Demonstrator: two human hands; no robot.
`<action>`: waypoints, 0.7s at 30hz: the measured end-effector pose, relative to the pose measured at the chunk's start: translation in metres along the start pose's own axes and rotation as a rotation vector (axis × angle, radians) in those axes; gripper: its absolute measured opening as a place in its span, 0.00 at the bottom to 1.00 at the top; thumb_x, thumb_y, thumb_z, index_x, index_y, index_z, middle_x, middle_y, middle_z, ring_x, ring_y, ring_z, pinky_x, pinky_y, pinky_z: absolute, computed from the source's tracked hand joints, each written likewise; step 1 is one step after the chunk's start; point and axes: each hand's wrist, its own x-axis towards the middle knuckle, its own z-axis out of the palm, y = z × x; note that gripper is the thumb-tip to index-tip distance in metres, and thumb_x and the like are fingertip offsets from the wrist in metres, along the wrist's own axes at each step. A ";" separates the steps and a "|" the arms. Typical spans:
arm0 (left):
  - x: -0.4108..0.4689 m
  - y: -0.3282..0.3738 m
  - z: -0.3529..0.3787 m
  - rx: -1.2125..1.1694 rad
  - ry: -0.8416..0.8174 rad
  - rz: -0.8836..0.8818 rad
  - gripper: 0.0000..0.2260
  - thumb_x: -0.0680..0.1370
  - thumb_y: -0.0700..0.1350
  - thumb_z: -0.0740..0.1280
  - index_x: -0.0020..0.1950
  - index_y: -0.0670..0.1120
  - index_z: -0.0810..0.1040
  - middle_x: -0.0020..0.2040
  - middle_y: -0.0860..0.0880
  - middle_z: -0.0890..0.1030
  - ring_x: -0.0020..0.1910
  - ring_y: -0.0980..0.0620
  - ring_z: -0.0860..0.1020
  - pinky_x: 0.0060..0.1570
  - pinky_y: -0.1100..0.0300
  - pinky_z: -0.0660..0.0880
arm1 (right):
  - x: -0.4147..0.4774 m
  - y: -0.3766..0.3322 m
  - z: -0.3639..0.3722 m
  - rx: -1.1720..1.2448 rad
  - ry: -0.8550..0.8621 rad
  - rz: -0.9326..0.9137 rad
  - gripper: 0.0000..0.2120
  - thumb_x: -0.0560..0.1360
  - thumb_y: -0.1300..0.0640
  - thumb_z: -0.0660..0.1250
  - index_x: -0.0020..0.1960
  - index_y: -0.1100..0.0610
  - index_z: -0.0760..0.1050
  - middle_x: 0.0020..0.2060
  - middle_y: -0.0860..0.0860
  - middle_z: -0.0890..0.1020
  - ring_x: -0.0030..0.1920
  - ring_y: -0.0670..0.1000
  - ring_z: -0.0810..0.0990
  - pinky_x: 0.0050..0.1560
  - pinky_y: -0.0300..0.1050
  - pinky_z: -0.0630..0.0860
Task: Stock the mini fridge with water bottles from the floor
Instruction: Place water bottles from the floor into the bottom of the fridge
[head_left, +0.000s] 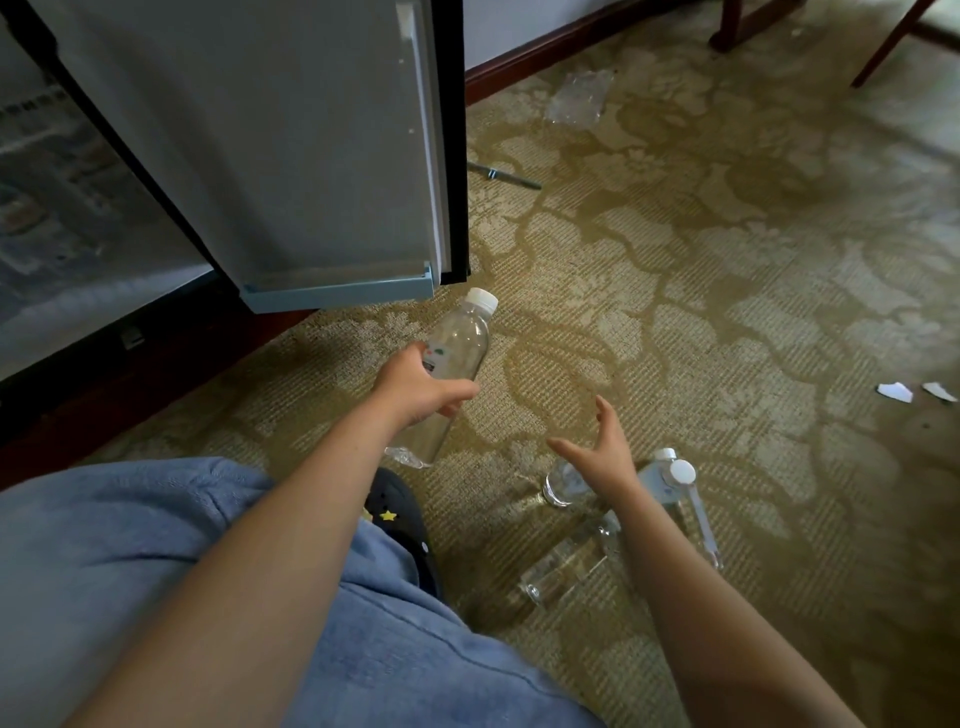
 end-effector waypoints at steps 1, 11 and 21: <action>-0.001 -0.001 0.000 0.006 -0.004 0.002 0.22 0.67 0.46 0.76 0.56 0.48 0.69 0.45 0.52 0.75 0.39 0.56 0.78 0.50 0.51 0.80 | -0.005 0.009 0.006 0.043 0.007 0.026 0.51 0.66 0.46 0.77 0.78 0.51 0.49 0.76 0.53 0.57 0.75 0.56 0.59 0.73 0.60 0.60; 0.001 -0.013 0.002 0.046 0.006 -0.024 0.27 0.66 0.47 0.77 0.60 0.47 0.70 0.51 0.49 0.77 0.44 0.53 0.79 0.51 0.48 0.80 | -0.008 0.046 0.046 0.272 0.075 0.359 0.54 0.62 0.54 0.81 0.76 0.49 0.49 0.72 0.56 0.66 0.70 0.60 0.67 0.69 0.60 0.66; -0.006 -0.018 0.002 0.058 0.020 -0.043 0.25 0.68 0.47 0.76 0.59 0.48 0.68 0.44 0.55 0.72 0.38 0.61 0.73 0.36 0.65 0.73 | 0.011 0.034 0.043 0.246 0.154 0.384 0.34 0.70 0.59 0.75 0.71 0.54 0.64 0.63 0.54 0.76 0.62 0.58 0.75 0.56 0.51 0.72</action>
